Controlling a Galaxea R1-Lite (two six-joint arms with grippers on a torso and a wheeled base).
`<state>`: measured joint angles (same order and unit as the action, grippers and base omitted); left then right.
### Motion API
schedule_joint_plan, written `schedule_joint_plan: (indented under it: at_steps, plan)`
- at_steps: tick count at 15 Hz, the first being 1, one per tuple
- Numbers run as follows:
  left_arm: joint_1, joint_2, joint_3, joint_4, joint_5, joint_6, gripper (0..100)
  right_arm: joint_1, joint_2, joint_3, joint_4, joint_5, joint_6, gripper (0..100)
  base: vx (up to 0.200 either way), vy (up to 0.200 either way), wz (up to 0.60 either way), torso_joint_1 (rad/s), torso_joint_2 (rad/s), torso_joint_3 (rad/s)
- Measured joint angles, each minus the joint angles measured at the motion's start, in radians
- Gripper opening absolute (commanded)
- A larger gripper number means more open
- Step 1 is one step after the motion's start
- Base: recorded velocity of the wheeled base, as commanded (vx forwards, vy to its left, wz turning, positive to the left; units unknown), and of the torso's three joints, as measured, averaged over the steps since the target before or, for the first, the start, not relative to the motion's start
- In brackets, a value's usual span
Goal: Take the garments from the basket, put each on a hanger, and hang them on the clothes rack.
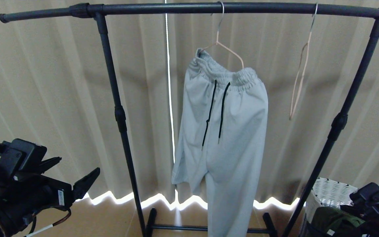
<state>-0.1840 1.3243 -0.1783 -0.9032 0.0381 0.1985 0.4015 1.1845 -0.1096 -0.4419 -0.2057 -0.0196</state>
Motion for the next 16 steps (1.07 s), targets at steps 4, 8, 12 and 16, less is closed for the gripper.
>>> schedule_joint_plan:
  at_steps: [4, 8, 12, 16]
  plan:
    - [-0.020, -0.003, 0.001, -0.001, 0.000, 0.001, 100, 0.000, -0.013, 0.003, -0.002, 0.001, 0.000, 100, 0.000, 0.000, 0.00, -0.127, 0.32, 0.179]
    - [-0.021, -0.001, -0.006, -0.001, 0.001, 0.000, 100, 0.003, -0.047, 0.012, -0.001, 0.003, -0.040, 100, 0.000, 0.000, 0.00, -0.012, 0.03, 0.021]
    - [-0.022, -0.005, -0.007, -0.001, 0.001, 0.000, 100, 0.003, -0.055, 0.022, -0.001, 0.003, -0.043, 100, 0.000, 0.000, 0.00, 0.000, 0.00, 0.000]
    - [-0.022, -0.006, -0.004, -0.001, 0.001, 0.001, 100, 0.003, -0.056, 0.022, -0.001, 0.003, -0.043, 100, 0.000, -0.050, 0.00, 0.001, 0.00, 0.001]
